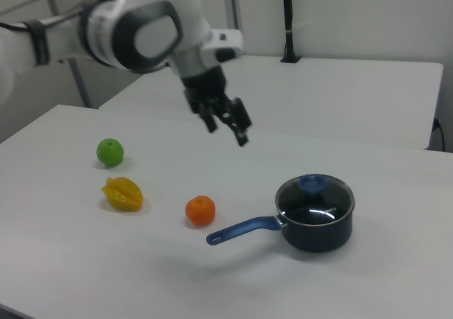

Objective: Open lid
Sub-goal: 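Move the open gripper over the saucepan's blue lid knob and descend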

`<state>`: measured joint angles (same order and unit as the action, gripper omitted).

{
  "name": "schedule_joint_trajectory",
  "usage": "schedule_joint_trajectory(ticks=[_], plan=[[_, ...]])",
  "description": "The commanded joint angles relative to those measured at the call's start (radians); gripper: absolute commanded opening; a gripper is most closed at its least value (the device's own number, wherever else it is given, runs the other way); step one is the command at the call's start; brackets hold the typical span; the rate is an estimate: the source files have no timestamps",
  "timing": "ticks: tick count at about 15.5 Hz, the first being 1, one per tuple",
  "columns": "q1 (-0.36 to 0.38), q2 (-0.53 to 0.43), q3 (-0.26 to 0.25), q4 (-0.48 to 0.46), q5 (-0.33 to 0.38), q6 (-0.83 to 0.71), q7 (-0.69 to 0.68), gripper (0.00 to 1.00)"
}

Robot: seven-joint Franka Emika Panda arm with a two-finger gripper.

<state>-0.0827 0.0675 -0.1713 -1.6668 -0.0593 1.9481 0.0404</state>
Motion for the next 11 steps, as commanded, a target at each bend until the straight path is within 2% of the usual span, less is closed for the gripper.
schedule_joint_trajectory(ticks=[1, 5, 8, 11], plan=[[-0.035, 0.090, -0.001, 0.001, 0.009, 0.159, 0.157, 1.00], [-0.083, 0.196, -0.001, 0.001, -0.001, 0.329, 0.254, 1.00], [-0.123, 0.259, -0.002, 0.004, -0.005, 0.446, 0.260, 1.00], [-0.144, 0.310, -0.004, 0.021, -0.020, 0.480, 0.260, 1.00]])
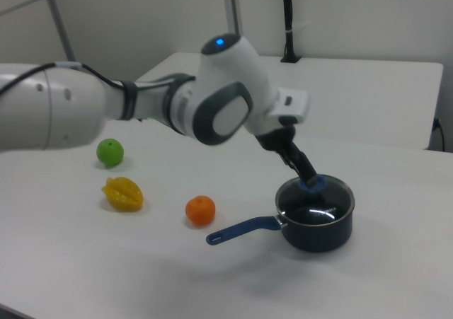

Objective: Open lid
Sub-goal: 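Close the gripper on the blue knob of the glass lid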

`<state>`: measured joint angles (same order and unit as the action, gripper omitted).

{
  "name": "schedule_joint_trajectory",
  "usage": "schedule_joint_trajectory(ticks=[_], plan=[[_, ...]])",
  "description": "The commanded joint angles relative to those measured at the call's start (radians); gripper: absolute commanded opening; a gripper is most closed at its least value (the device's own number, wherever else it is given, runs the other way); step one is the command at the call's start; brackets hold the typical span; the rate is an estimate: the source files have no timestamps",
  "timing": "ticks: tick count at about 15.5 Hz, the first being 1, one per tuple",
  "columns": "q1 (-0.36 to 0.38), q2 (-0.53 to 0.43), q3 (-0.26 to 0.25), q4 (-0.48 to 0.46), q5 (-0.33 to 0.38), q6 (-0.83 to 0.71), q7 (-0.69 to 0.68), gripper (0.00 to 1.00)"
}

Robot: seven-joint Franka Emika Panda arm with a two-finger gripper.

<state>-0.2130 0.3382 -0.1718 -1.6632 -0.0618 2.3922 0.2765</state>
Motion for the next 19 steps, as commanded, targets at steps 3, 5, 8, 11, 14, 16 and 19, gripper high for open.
schedule_joint_trajectory(ticks=[3, 5, 8, 11, 14, 16, 19], plan=[[-0.016, 0.067, -0.003, 0.017, -0.019, 0.064, 0.032, 1.00], [-0.014, 0.076, -0.003, 0.017, -0.019, 0.074, 0.064, 1.00], [-0.009, 0.078, -0.003, 0.017, -0.018, 0.102, 0.075, 1.00], [-0.003, 0.084, -0.003, 0.017, -0.019, 0.108, 0.075, 0.98], [0.000, 0.097, -0.003, 0.017, -0.019, 0.120, 0.075, 0.97], [0.003, 0.097, -0.003, 0.016, -0.021, 0.156, 0.075, 0.97], [0.001, 0.097, -0.002, 0.016, -0.019, 0.157, 0.075, 0.94]])
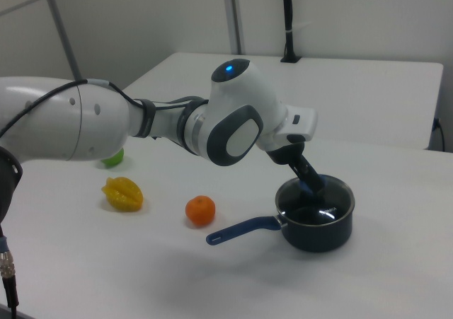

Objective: Open lid
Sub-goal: 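Close the gripper on the blue knob of the glass lid, then lift the glass lid off the saucepan and carry it beside the orange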

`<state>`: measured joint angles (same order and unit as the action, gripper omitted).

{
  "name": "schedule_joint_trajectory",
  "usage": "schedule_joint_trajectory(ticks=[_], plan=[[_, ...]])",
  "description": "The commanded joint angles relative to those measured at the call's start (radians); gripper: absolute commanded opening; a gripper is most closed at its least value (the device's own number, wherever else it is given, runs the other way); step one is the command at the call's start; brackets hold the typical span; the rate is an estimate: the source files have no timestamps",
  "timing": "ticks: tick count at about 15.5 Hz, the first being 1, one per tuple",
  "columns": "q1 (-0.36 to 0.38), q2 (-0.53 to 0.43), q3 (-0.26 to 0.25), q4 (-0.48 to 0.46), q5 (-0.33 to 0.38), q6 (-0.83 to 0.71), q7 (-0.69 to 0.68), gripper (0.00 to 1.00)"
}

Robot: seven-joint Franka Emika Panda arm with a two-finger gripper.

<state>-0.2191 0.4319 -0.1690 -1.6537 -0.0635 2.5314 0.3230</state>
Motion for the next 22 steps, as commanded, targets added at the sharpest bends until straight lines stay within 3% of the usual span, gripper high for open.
schedule_joint_trajectory(ticks=[1, 4, 7, 10, 13, 19, 22], plan=[[0.009, 0.004, -0.006, 0.006, -0.019, 0.018, 0.027, 0.91], [0.009, 0.002, -0.006, 0.005, -0.021, 0.018, 0.021, 0.76], [0.009, -0.002, -0.006, 0.003, -0.027, 0.015, 0.016, 0.53], [0.004, -0.010, -0.006, 0.000, -0.036, 0.009, 0.011, 0.40], [0.003, -0.034, -0.006, -0.017, -0.036, 0.006, -0.001, 0.38], [0.018, -0.171, 0.006, -0.119, -0.041, -0.023, -0.009, 0.37], [0.079, -0.243, 0.009, -0.196, -0.067, -0.032, -0.005, 0.37]])
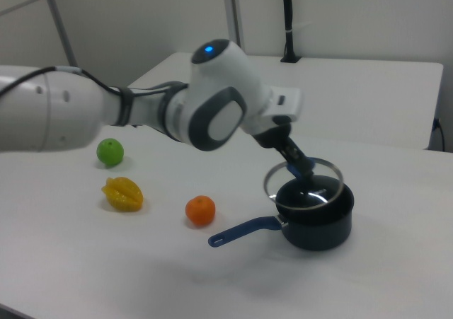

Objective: Open lid
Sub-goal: 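Lift the glass lid off the saucepan and carry it beside the orange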

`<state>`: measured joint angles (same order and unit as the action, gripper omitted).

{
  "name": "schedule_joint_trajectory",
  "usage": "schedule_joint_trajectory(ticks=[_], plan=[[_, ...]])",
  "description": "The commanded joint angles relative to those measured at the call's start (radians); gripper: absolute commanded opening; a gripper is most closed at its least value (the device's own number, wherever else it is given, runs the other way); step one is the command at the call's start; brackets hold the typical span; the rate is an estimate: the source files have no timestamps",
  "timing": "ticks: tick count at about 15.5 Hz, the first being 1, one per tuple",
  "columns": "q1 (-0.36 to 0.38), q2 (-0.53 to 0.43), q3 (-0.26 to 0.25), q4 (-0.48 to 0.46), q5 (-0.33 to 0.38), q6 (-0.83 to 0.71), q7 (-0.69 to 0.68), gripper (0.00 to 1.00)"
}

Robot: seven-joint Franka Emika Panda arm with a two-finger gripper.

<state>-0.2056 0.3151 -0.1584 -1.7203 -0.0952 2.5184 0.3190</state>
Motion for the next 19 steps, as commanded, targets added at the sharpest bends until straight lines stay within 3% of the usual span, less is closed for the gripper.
schedule_joint_trajectory(ticks=[1, 5, 10, 15, 19], plan=[[0.084, -0.151, 0.000, -0.157, -0.035, -0.020, 0.000, 0.37], [0.201, -0.208, 0.002, -0.225, -0.035, -0.032, 0.021, 0.37], [0.342, -0.197, 0.005, -0.228, -0.035, -0.067, 0.055, 0.37], [0.414, -0.116, 0.051, -0.220, -0.035, -0.053, 0.075, 0.37], [0.442, -0.048, 0.054, -0.194, -0.035, -0.020, 0.077, 0.37]])
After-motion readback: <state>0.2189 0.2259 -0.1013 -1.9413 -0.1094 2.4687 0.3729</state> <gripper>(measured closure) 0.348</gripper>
